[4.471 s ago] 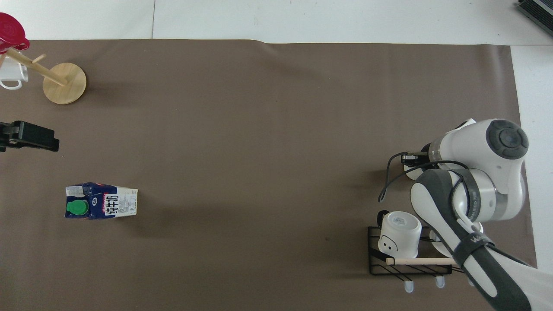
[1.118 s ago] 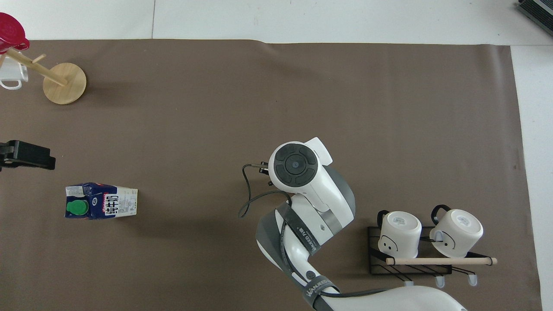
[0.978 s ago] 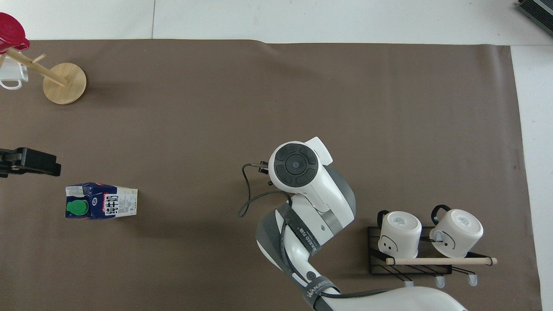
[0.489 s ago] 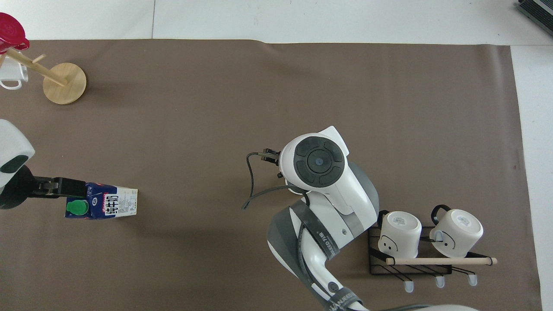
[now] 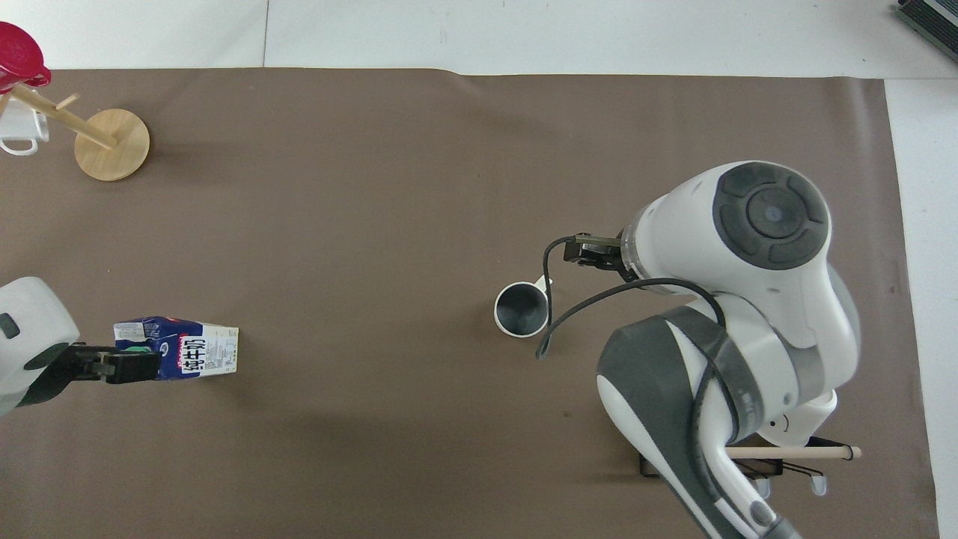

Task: Place cup and milk on table
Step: 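Lower the black mug onto the table while the left gripper grasps the carton, then open the right gripper and withdraw it while the left gripper lifts the carton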

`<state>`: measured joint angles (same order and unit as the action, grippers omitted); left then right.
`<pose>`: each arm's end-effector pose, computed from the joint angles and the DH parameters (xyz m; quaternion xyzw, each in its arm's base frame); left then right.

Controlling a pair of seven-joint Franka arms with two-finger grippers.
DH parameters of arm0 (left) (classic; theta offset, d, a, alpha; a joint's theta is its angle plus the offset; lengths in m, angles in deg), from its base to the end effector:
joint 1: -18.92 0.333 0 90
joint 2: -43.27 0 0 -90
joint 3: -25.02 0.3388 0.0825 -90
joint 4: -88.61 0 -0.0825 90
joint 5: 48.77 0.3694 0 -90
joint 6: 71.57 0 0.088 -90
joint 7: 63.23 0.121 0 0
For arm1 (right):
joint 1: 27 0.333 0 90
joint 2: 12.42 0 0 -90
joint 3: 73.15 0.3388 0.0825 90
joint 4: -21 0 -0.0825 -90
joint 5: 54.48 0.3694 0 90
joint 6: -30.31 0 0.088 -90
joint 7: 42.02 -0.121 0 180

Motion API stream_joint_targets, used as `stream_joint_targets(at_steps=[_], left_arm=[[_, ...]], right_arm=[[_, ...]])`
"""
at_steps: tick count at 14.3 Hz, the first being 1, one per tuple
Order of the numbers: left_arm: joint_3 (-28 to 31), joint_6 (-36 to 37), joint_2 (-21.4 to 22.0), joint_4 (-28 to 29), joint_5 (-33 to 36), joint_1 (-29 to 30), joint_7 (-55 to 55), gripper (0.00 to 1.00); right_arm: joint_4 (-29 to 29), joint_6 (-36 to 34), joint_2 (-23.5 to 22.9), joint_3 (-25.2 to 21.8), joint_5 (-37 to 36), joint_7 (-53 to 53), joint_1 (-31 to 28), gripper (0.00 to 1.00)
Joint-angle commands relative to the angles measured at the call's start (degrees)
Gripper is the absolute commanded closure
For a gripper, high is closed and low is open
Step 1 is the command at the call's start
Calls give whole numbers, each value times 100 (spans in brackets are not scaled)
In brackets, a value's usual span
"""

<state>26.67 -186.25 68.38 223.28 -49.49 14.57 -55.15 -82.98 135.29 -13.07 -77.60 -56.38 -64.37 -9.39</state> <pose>0.4047 -0.0189 0.5161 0.9946 -0.0926 0.0451 0.0099 0.5395 0.1231 0.5370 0.9970 -0.0759 0.0079 0.0147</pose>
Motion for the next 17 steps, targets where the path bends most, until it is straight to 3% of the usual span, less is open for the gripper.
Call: stream_joint_targets(at_steps=[1,9,12,17], left_arm=[[28,-361,205,366,99,-22,71,0],[36,-1117,47,832,99,119,247,0],[28,-1118,47,841,99,119,247,0],[28,-1118,38,832,99,110,247,44]], right_arm=[[-52,-145,153,49,15,721,-582,0],[80,-206,425,23,23,1523,-1541,0],[605,-390,461,32,6,1550,-1568,0],[1450,-1409,461,32,-74,1559,-1577,0]])
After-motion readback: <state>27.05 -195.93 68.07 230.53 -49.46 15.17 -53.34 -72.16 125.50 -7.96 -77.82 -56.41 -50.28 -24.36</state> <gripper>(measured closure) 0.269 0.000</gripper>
